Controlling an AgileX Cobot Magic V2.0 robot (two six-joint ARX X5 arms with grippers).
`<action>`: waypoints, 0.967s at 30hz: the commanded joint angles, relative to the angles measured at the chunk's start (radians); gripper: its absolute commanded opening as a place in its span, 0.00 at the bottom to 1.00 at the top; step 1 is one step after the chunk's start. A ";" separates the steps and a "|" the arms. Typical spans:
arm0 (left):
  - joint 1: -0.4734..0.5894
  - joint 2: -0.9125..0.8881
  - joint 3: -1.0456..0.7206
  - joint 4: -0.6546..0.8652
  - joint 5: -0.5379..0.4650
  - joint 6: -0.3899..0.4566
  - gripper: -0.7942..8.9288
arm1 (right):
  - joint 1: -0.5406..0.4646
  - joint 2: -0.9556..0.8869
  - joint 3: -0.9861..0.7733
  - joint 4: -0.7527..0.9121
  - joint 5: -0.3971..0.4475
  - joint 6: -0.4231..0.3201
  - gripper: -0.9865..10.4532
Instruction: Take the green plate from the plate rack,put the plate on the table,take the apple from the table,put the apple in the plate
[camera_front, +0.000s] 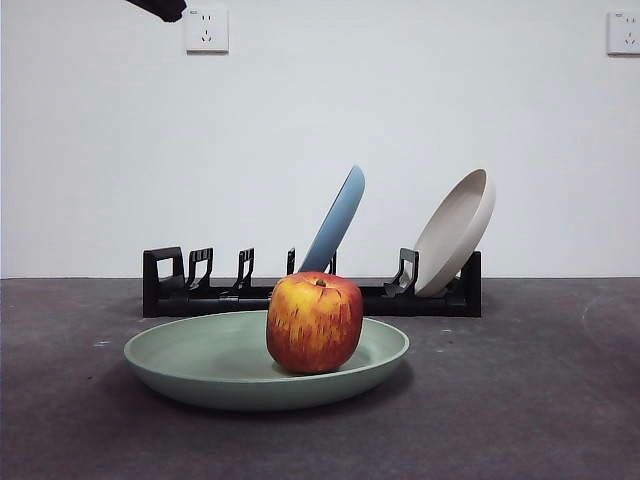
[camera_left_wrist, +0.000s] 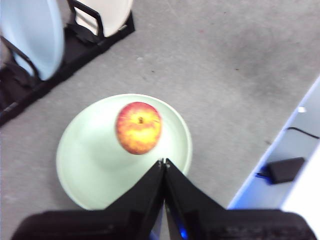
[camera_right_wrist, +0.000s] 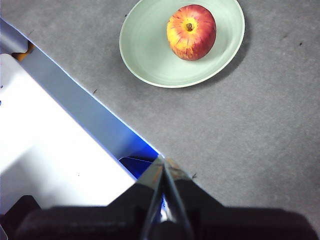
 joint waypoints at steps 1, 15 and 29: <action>0.034 -0.022 -0.001 0.066 -0.101 0.088 0.08 | 0.002 -0.001 0.000 0.001 0.002 0.005 0.09; 0.667 -0.447 -0.238 0.497 0.127 0.317 0.08 | 0.002 -0.001 0.000 0.001 0.001 0.005 0.09; 0.947 -0.785 -0.696 0.597 0.134 0.189 0.08 | 0.002 -0.001 0.000 0.001 0.002 0.005 0.09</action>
